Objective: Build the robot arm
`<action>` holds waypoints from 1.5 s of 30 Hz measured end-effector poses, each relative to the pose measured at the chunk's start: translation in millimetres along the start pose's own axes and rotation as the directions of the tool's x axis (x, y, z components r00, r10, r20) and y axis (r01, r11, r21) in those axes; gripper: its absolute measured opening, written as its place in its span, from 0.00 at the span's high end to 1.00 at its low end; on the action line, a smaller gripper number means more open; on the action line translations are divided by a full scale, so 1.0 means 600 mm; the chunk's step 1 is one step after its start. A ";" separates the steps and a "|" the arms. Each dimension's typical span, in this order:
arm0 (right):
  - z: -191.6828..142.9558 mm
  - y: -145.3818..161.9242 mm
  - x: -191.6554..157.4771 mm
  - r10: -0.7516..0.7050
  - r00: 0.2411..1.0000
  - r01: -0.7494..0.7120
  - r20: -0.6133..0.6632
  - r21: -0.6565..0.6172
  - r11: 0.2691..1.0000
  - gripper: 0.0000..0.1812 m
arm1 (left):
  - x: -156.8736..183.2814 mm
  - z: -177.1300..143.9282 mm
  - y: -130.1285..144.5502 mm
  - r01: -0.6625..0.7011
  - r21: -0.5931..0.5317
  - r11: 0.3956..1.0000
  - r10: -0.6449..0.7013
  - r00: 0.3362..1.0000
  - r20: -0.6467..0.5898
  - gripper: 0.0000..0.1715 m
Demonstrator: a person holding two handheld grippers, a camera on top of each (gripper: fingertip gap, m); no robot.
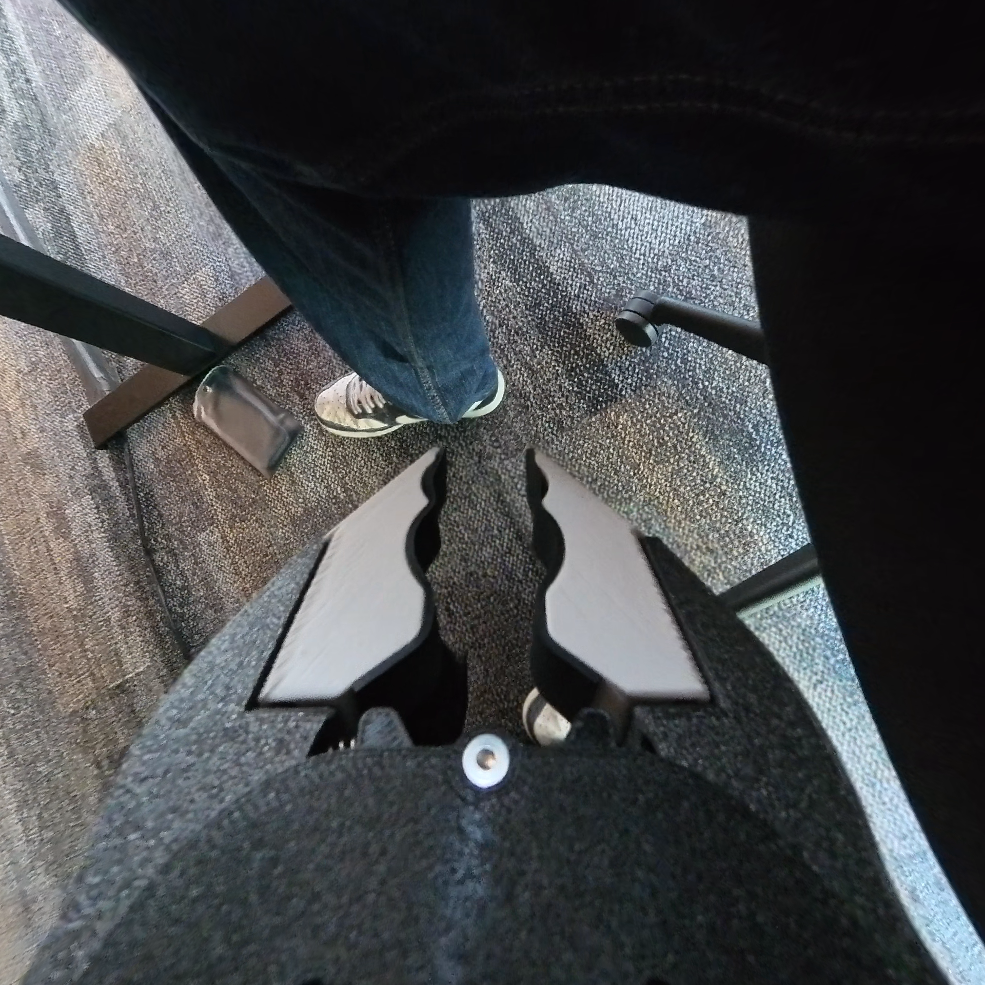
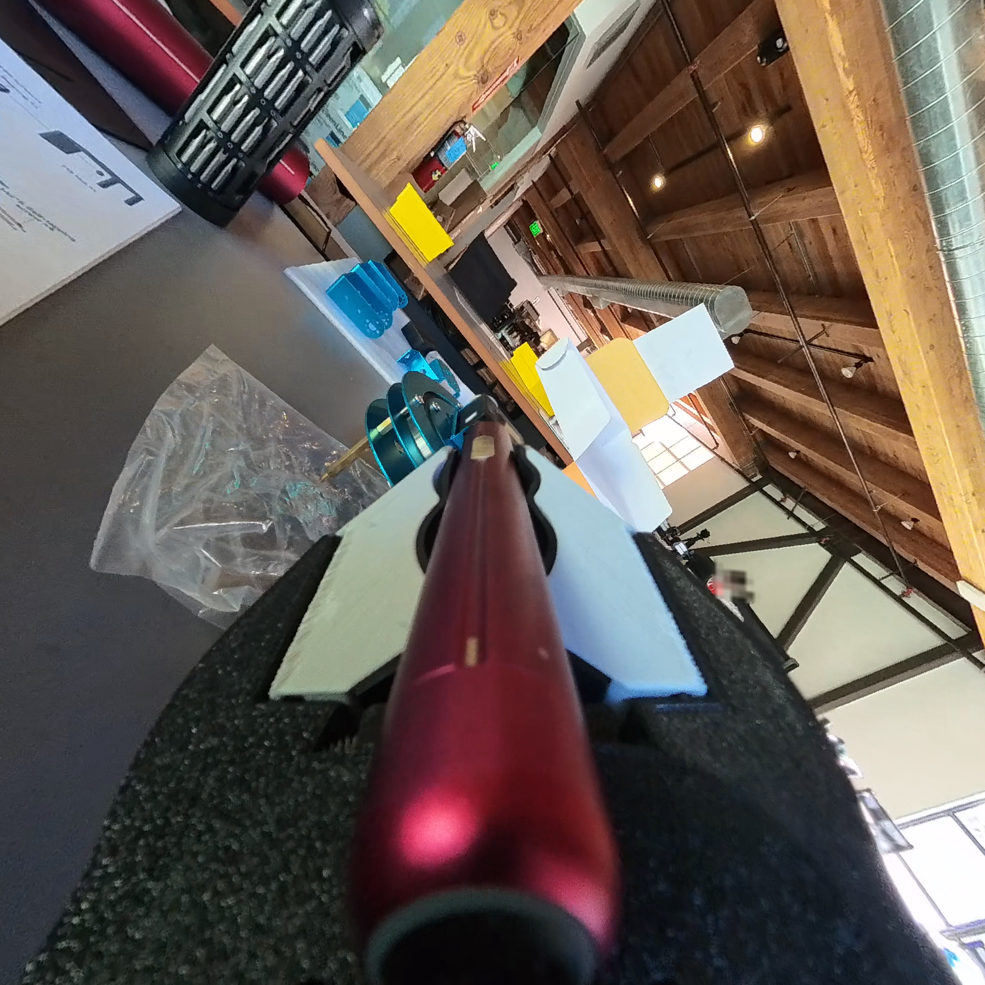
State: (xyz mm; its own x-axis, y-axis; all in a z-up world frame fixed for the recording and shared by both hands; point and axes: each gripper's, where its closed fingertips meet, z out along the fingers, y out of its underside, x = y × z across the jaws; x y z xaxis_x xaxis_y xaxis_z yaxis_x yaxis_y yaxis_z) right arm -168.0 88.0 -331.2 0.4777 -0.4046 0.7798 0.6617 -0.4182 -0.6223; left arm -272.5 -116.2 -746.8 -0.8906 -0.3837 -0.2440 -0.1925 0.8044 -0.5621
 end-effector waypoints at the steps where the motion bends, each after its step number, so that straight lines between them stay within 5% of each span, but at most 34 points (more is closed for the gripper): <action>1: 0.000 0.001 0.002 0.013 1.000 -0.013 0.000 0.001 1.000 0.89 | 0.001 0.001 0.002 -0.009 -0.006 1.000 0.009 1.000 0.003 0.84; 45: 0.016 0.001 0.018 0.133 0.989 -0.134 0.064 0.020 0.991 0.89 | 0.008 0.009 0.015 -0.035 -0.054 0.998 0.035 0.999 -0.013 0.83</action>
State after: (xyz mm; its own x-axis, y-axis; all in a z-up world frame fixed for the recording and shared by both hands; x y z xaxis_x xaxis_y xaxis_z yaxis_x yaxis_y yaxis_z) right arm -156.5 91.2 -322.7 0.5973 -0.4039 0.6929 0.6030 -0.3436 -0.7200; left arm -276.2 -113.2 -757.3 -0.9021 -0.3495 -0.2531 -0.1826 0.8406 -0.5099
